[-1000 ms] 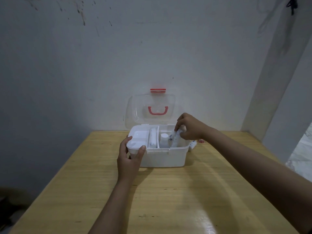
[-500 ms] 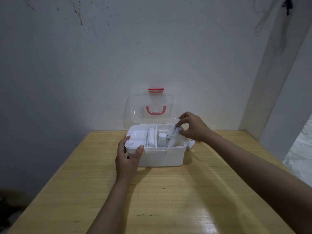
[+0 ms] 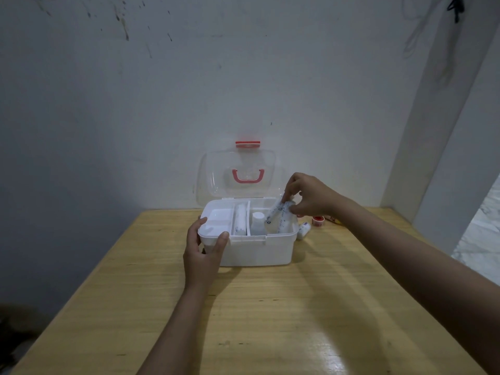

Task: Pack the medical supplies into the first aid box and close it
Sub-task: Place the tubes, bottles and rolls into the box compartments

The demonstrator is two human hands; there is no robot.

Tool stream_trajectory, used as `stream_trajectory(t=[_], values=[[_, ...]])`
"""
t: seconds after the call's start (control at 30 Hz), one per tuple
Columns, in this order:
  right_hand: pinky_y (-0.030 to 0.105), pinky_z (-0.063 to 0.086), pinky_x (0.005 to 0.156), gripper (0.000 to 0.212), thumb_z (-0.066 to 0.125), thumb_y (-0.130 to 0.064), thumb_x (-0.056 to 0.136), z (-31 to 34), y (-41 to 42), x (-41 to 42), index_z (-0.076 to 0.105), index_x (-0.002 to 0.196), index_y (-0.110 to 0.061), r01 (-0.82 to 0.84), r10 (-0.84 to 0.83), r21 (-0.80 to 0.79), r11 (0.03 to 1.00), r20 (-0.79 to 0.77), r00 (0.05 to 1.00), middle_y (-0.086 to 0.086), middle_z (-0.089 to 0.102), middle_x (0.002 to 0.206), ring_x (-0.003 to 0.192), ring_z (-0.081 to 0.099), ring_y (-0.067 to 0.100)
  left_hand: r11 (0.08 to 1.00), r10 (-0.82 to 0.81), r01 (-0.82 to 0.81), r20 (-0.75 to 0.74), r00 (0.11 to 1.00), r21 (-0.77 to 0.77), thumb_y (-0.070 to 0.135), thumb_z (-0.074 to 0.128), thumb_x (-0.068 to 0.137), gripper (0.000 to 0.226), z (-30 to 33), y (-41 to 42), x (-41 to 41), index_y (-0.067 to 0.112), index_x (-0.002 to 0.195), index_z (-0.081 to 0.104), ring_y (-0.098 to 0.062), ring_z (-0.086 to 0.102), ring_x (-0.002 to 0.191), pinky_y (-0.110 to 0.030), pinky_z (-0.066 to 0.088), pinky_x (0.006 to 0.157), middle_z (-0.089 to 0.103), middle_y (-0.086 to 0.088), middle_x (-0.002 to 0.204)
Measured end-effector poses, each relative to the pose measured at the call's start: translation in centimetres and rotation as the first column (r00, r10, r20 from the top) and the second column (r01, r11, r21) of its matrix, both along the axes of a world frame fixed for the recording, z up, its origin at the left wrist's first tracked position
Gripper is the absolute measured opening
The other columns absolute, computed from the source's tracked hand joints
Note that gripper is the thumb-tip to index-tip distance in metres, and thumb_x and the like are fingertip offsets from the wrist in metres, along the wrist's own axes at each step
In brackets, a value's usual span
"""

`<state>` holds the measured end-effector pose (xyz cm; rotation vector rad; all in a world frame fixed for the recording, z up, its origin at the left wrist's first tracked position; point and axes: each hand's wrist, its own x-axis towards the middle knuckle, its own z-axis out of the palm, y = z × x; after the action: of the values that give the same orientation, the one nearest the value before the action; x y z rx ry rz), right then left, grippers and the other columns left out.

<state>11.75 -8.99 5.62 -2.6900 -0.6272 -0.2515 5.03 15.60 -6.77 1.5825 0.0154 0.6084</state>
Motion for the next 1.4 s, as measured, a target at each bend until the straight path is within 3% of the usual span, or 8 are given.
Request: stream_trajectory(t=[0.27, 0.5, 0.77, 0.9, 1.07, 1.23, 1.33, 1.4], values=[[0.036, 0.056, 0.083, 0.021, 0.070, -0.010, 0.074, 0.8, 0.1, -0.4, 0.073, 0.093, -0.018, -0.009, 0.001, -0.119, 0.993, -0.065, 0.998, 0.005, 0.054, 0.107, 0.097, 0.056, 0.020, 1.000, 0.007, -0.007, 0.014, 1.000, 0.011, 0.023, 0.072, 0.080, 0.052, -0.1, -0.1, 0.1, 0.025, 0.126, 0.049, -0.005, 0.051, 0.109, -0.014, 0.046, 0.077, 0.051, 0.012, 0.125], [0.036, 0.057, 0.082, 0.018, 0.070, -0.011, 0.073, 1.1, 0.0, -0.6, 0.072, 0.089, -0.018, -0.006, -0.004, -0.120, 0.993, -0.079, 0.997, 0.005, 0.054, 0.104, 0.095, 0.057, 0.021, 1.000, 0.016, -0.017, 0.023, 1.000, 0.015, 0.027, 0.072, 0.078, 0.053, -0.2, 0.0, 0.2, 0.027, 0.126, 0.049, -0.009, 0.051, 0.113, -0.020, 0.047, 0.081, 0.051, 0.010, 0.127], [0.035, 0.054, 0.084, 0.020, 0.069, -0.013, 0.075, -0.5, 0.3, -0.1, 0.071, 0.095, -0.017, 0.004, -0.015, -0.122, 0.993, -0.089, 0.996, 0.005, 0.055, 0.104, 0.096, 0.058, 0.020, 1.000, 0.018, -0.019, 0.017, 1.000, 0.017, 0.029, 0.073, 0.078, 0.054, -0.1, -0.1, 0.1, 0.025, 0.126, 0.050, -0.008, 0.052, 0.111, -0.006, 0.045, 0.072, 0.053, 0.009, 0.126], [0.036, 0.053, 0.086, 0.020, 0.069, -0.015, 0.077, -1.6, 0.6, 0.4, 0.072, 0.096, -0.018, 0.012, -0.016, -0.079, 0.997, -0.049, 0.999, 0.006, 0.059, 0.107, 0.097, 0.058, 0.020, 1.000, 0.009, -0.009, 0.025, 1.000, -0.001, 0.037, 0.073, 0.072, 0.059, 0.1, -0.2, -0.1, 0.024, 0.126, 0.050, 0.002, 0.053, 0.104, -0.004, 0.045, 0.071, 0.053, 0.010, 0.124], [0.034, 0.052, 0.087, 0.022, 0.068, -0.010, 0.078, -2.1, 0.9, 0.8, 0.073, 0.099, -0.016, 0.033, -0.033, -0.037, 0.999, 0.002, 0.999, 0.007, 0.062, 0.109, 0.097, 0.058, 0.019, 1.000, 0.019, -0.020, 0.019, 1.000, 0.014, 0.019, 0.070, 0.081, 0.052, 0.1, -0.3, 0.0, 0.021, 0.128, 0.049, -0.002, 0.052, 0.104, -0.003, 0.045, 0.070, 0.051, 0.009, 0.124], [0.028, 0.049, 0.089, 0.025, 0.068, -0.005, 0.078, -2.3, 1.2, 1.1, 0.073, 0.101, -0.013, 0.011, -0.011, 0.002, 1.000, 0.003, 1.000, 0.005, 0.066, 0.112, 0.102, 0.060, 0.018, 1.000, 0.011, -0.011, 0.020, 1.000, 0.009, 0.023, 0.072, 0.080, 0.052, 0.1, -0.3, 0.0, 0.024, 0.127, 0.049, 0.014, 0.050, 0.101, -0.004, 0.046, 0.069, 0.051, 0.013, 0.122], [0.029, 0.051, 0.088, 0.027, 0.069, -0.004, 0.078, -2.4, 1.5, 1.4, 0.073, 0.103, -0.012, 0.006, -0.006, -0.011, 1.000, 0.012, 1.000, 0.007, 0.065, 0.112, 0.100, 0.061, 0.019, 1.000, 0.015, -0.015, 0.019, 1.000, 0.013, 0.033, 0.073, 0.075, 0.056, 0.1, -0.2, -0.1, 0.028, 0.125, 0.049, 0.003, 0.052, 0.105, -0.007, 0.047, 0.071, 0.052, 0.014, 0.122], [0.032, 0.053, 0.087, 0.028, 0.069, -0.005, 0.078, -2.6, 1.6, 1.5, 0.072, 0.105, -0.014, 0.040, -0.038, -0.047, 0.998, 0.029, 0.999, 0.007, 0.061, 0.111, 0.098, 0.058, 0.020, 1.000, 0.016, -0.016, 0.019, 1.000, 0.014, 0.025, 0.072, 0.079, 0.052, 0.0, -0.2, 0.0, 0.025, 0.126, 0.049, -0.002, 0.051, 0.107, -0.005, 0.047, 0.071, 0.051, 0.011, 0.124]])
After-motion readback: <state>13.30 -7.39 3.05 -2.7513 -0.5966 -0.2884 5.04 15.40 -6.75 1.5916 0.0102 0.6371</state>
